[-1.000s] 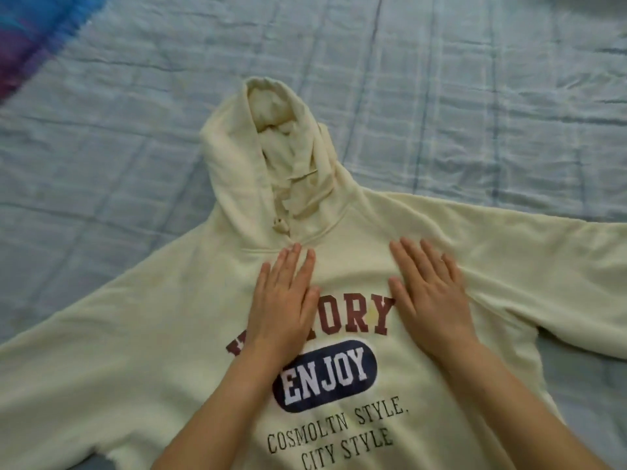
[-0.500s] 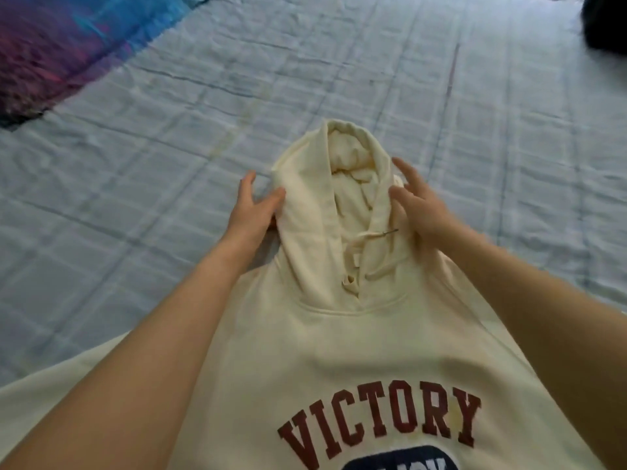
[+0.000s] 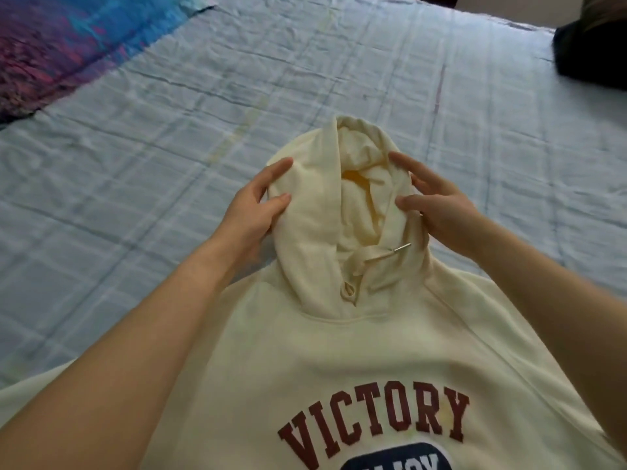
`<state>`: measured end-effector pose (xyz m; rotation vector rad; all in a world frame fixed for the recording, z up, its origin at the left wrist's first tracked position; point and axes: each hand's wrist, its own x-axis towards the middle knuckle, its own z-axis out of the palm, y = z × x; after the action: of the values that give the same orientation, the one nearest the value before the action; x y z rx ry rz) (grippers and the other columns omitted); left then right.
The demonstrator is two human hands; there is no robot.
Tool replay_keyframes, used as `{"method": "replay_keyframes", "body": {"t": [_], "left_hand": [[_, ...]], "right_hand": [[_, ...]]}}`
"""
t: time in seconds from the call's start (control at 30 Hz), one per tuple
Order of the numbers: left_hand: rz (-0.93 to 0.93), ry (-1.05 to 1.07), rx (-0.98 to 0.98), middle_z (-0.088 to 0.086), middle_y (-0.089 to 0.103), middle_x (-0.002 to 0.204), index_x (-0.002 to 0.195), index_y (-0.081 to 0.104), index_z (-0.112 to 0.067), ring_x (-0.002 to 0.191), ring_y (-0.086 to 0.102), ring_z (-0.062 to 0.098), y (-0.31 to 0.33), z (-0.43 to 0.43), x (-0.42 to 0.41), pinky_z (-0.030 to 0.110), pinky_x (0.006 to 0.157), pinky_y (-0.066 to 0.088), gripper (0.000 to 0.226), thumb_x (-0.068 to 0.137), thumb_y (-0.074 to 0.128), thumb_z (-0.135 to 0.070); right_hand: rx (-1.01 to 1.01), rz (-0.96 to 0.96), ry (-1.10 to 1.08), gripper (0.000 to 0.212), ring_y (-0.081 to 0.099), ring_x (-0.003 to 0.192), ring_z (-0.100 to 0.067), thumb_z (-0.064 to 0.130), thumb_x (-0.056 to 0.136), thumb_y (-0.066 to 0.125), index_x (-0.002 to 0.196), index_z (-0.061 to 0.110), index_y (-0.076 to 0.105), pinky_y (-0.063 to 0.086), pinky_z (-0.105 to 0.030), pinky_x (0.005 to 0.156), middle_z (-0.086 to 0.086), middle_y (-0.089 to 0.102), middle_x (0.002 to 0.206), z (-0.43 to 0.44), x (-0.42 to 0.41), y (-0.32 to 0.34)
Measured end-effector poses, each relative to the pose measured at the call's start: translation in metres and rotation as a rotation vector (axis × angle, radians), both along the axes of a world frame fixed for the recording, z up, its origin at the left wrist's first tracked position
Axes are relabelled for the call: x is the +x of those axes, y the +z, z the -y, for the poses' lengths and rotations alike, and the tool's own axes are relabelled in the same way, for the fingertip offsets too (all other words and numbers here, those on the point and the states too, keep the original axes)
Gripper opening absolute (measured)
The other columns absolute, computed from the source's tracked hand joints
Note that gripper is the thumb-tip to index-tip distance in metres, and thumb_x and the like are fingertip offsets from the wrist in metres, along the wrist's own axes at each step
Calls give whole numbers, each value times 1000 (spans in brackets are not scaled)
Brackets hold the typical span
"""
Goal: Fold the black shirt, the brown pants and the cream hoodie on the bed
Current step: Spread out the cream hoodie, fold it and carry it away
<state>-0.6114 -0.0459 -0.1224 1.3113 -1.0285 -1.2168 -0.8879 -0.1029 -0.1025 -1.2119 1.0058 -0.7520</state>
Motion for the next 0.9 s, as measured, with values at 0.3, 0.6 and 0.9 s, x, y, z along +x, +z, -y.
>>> {"method": "replay_keyframes", "body": {"t": [0.3,0.6,0.9], "left_hand": [[-77,-182,65,-20,52,139,129,57,-47,121,57,9,48,-154,-22,26,88,54,48,93,58,-14],[306,-287,269,-8,39,149,143,45,-21,131,35,-3,-9,-247,-65,-4,96,26,58,93,51,7],[510,-104,286,7,58,130,142,37,-20,113,57,22,24,-176,-68,29,86,42,52,96,56,-34]], "right_hand": [[-51,-86,153,78,66,112,-31,10,73,79,141,36,49,57,-41,86,-3,59,132,-138,-82,68],[-71,-515,146,66,62,108,-12,4,87,67,128,52,49,55,-33,92,9,56,132,-256,-97,-8],[-159,-602,-125,45,48,129,-21,36,102,42,146,26,41,41,-29,101,-6,48,146,-183,-40,17]]}}
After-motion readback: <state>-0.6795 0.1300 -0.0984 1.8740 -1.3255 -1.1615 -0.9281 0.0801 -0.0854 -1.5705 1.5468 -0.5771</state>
